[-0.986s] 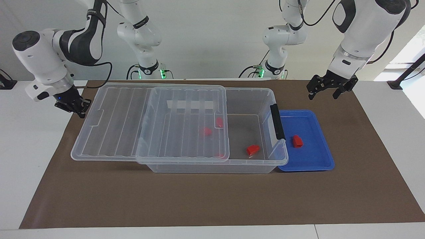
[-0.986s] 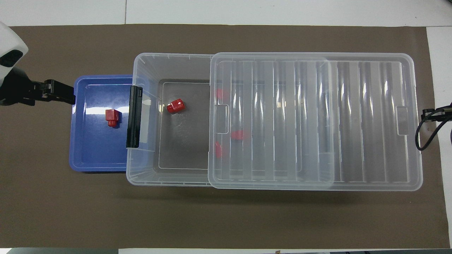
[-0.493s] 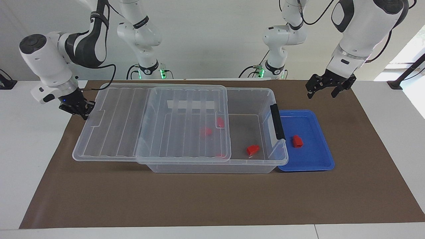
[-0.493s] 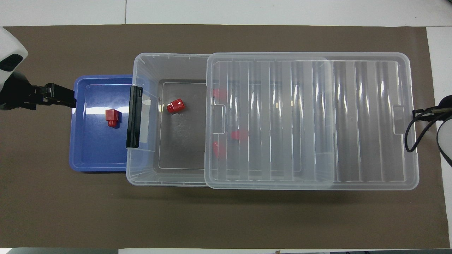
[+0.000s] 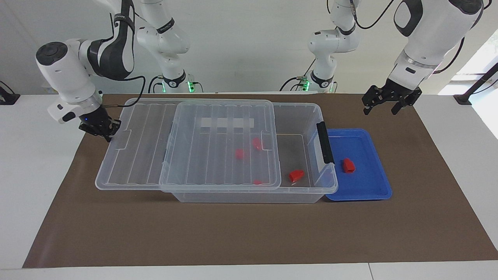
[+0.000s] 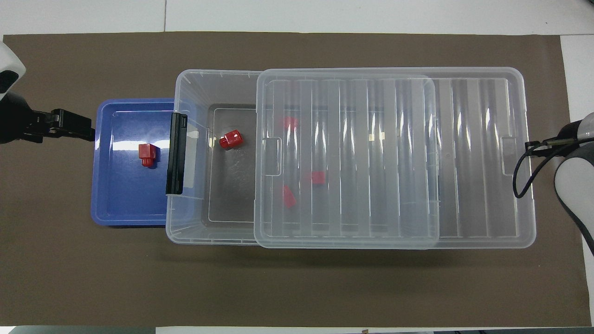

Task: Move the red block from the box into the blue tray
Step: 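Slide the clear lid back over the box with the right gripper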

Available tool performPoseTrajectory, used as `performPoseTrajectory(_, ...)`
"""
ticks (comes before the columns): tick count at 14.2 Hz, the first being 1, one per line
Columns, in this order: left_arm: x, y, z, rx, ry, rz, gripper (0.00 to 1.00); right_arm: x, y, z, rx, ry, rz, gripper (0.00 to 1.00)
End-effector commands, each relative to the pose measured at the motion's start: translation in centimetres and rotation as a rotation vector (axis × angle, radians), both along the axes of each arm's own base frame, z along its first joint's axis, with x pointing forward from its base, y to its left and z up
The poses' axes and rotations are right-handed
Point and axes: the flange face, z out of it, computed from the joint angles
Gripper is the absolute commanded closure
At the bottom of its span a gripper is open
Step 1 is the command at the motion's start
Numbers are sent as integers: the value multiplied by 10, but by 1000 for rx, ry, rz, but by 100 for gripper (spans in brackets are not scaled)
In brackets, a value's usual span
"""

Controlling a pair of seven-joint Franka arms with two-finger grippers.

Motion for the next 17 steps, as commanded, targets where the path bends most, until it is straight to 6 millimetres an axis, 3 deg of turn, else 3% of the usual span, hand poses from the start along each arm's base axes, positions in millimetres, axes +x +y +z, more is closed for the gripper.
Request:
performPoseTrajectory(1, -6, 8, 3, -16, -7, 6, 0, -4, 19, -2, -7, 16, 0, 100)
performPoseTrajectory(8, -7, 8, 4, -16, -8, 6, 0, -1, 48, -1, 8, 9, -18, 100)
performPoseTrajectory(12, -7, 8, 4, -16, -7, 5, 0, 1, 91, 0, 11, 1, -39, 100)
performPoseTrajectory(17, -7, 8, 4, -16, -8, 6, 0, 0, 122, 1, 50, -1, -50, 100)
